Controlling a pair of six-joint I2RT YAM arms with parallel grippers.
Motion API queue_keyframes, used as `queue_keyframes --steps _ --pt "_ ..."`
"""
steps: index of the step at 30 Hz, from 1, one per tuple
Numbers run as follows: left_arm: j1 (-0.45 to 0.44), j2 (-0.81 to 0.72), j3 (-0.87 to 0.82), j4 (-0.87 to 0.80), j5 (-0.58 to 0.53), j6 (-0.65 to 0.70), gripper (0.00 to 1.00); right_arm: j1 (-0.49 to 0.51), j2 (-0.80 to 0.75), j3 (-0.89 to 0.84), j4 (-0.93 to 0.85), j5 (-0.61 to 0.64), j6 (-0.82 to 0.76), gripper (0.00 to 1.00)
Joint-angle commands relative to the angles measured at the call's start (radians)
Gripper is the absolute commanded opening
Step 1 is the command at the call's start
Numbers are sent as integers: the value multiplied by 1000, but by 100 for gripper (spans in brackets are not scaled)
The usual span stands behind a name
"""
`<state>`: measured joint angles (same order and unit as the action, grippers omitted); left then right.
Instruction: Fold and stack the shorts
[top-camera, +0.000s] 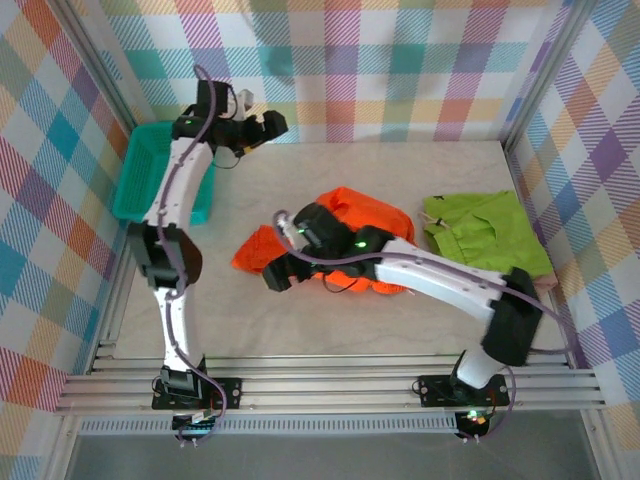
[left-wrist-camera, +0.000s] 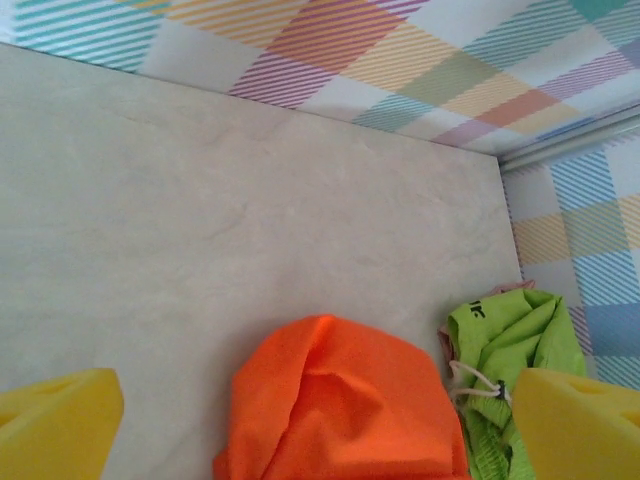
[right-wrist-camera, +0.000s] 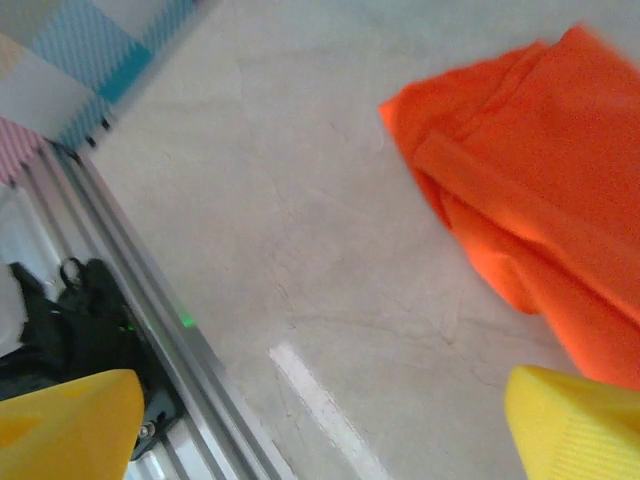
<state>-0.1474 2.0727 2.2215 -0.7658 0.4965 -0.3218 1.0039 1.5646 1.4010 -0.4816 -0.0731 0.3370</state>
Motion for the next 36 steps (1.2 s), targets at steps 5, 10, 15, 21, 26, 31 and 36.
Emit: queue_keyframes --steps 5,10,15,21,26,31,36 --pt "-77 -317 -463 165 -52 -11 100 -286 -198 -95 -46 44 93 95" --pt "-195 -275 -583 182 -108 27 99 -497 -197 -157 -112 35 123 95" --pt "-256 -104 -529 224 -127 23 92 -634 -151 -241 -94 -73 151 96" --pt "-281 122 -353 170 -195 47 86 -699 -147 -354 -85 -89 179 96" --pt "-287 225 -260 133 -251 50 80 -720 -159 -410 -105 -80 177 97" --pt "-293 260 -237 147 -226 29 65 -725 -160 -464 -107 -69 176 97" --pt "-296 307 -204 128 -217 21 53 -725 -149 -484 -121 -52 150 95"
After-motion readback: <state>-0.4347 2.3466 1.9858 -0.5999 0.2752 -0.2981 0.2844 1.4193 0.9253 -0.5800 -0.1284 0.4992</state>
